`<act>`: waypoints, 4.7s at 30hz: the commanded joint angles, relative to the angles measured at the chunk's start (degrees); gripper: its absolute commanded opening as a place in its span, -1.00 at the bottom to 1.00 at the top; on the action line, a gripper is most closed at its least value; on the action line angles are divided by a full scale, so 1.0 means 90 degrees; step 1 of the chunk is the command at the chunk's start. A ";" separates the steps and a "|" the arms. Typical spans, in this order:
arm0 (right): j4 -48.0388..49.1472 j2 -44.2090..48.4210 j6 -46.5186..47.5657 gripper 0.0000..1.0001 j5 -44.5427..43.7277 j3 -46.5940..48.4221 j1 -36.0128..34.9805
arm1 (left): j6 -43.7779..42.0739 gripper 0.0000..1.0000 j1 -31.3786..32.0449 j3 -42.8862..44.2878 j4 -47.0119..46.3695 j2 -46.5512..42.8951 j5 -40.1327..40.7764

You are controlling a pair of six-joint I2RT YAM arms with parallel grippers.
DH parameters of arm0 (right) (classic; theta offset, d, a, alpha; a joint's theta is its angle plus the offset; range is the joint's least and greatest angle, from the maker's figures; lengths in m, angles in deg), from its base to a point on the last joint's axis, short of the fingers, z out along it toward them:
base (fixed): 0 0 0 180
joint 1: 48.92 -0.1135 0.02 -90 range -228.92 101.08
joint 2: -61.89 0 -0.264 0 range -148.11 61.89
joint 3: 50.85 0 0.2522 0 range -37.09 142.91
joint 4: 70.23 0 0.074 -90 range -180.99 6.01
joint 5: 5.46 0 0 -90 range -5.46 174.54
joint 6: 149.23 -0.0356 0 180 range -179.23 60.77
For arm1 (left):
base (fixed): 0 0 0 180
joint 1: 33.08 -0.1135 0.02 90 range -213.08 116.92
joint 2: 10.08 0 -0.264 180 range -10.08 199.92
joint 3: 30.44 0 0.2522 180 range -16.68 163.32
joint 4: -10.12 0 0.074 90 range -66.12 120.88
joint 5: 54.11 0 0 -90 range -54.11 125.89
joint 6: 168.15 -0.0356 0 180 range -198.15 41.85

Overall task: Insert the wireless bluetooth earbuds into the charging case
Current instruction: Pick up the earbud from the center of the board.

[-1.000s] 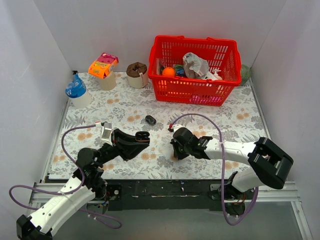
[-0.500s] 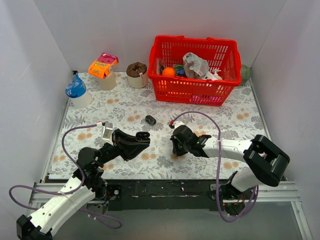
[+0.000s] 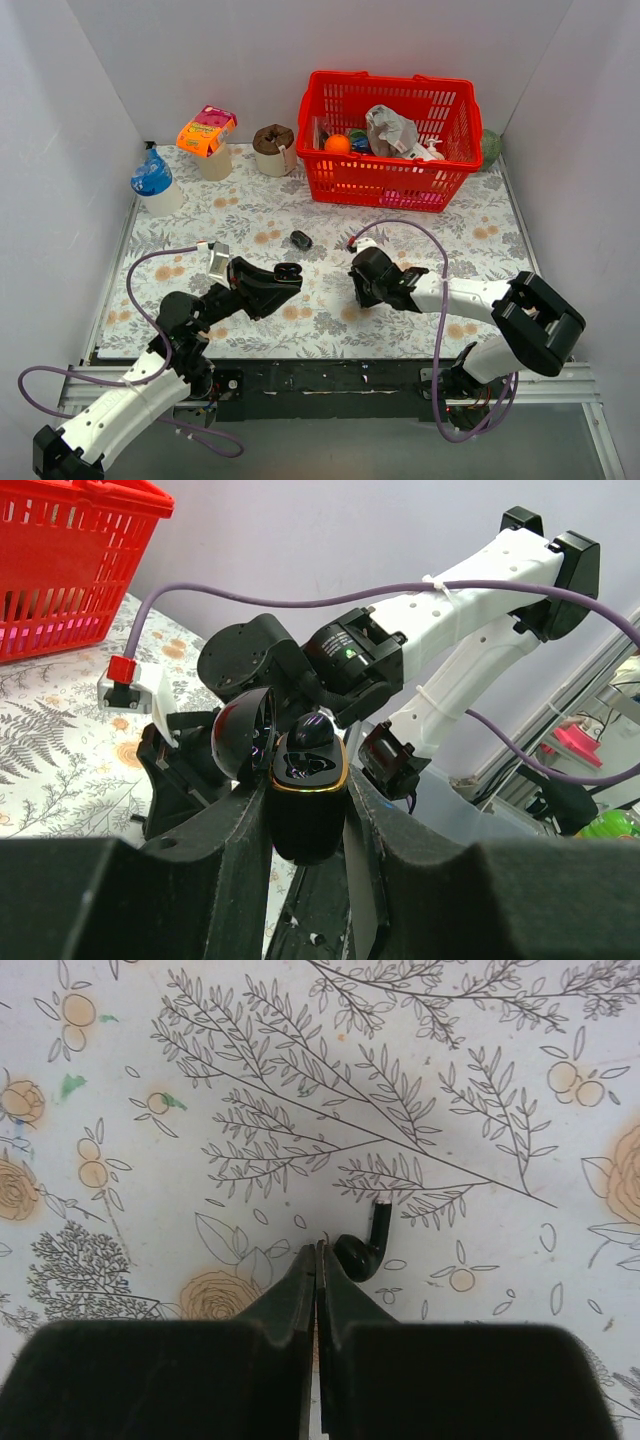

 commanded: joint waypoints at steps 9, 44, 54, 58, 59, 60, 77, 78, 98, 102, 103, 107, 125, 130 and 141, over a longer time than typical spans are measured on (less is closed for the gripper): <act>-0.0614 0.0451 0.0265 -0.40 -0.0218 -0.0350 0.0232 | 0.0009 -1.00 0.0030 0.0017 -0.0366 0.0179 -0.0086; -0.0566 0.0763 0.0099 -0.97 0.0748 -0.0633 0.0770 | 0.0009 -1.00 0.0030 -0.0120 -0.0249 -0.0055 -0.0086; -0.0721 -0.0085 0.0167 -0.97 0.0242 -0.0097 0.0760 | -0.0069 -1.00 0.0030 -0.0012 -0.0015 -0.0162 -0.0086; -0.0809 -0.0311 0.0265 -0.97 0.0037 0.0050 0.0769 | -0.0118 -1.00 0.0030 -0.0032 0.0141 -0.0299 -0.0018; -0.0868 -0.0350 0.0284 -0.97 -0.0070 0.0069 0.0769 | -0.0128 -1.00 0.0021 -0.0032 0.0151 -0.0338 -0.0018; -0.0897 -0.0369 0.0352 -0.97 -0.0129 0.0099 0.0769 | -0.0157 -1.00 0.0021 -0.0042 0.0180 -0.0358 -0.0008; -0.1180 -0.0486 0.0968 -0.73 -0.0424 0.0655 0.0838 | -0.0245 -1.00 0.0030 -0.0032 0.0024 -0.0182 -0.0116; -0.1219 -0.0525 0.0958 -0.73 -0.0394 0.0694 0.0838 | -0.0264 -1.00 0.0030 -0.0022 0.0043 -0.0182 -0.0125; -0.1044 -0.0858 0.1202 -0.70 -0.0227 0.1085 0.0857 | -0.0235 -1.00 0.0021 -0.0061 0.0190 -0.0348 -0.0086; -0.1044 -0.1023 0.1495 -0.70 -0.0286 0.1270 0.0857 | -0.0235 -1.00 0.0021 -0.0090 0.0190 -0.0368 -0.0086; -0.1044 -0.1091 0.1582 -0.71 -0.0296 0.1358 0.0857 | -0.0235 -1.00 0.0021 -0.0091 0.0190 -0.0387 -0.0086; -0.0917 -0.1190 0.1973 -0.72 -0.0296 0.1495 0.0857 | -0.0284 -1.00 0.0030 -0.0081 0.0258 -0.0436 -0.0086; -0.1756 -0.0291 -0.1509 0.25 -0.0024 0.2002 0.1033 | -0.0323 -1.00 0.0021 -0.0042 0.0375 -0.0466 0.0187; -0.2079 -0.0749 -0.2117 0.39 0.0017 0.2501 0.1033 | -0.0284 -1.00 0.0030 0.0163 0.0854 -0.0543 0.0860; -0.2274 -0.1004 -0.3465 0.38 -0.0315 0.2199 0.1043 | -0.0235 -1.00 0.0030 0.0261 0.1293 -0.0846 0.1700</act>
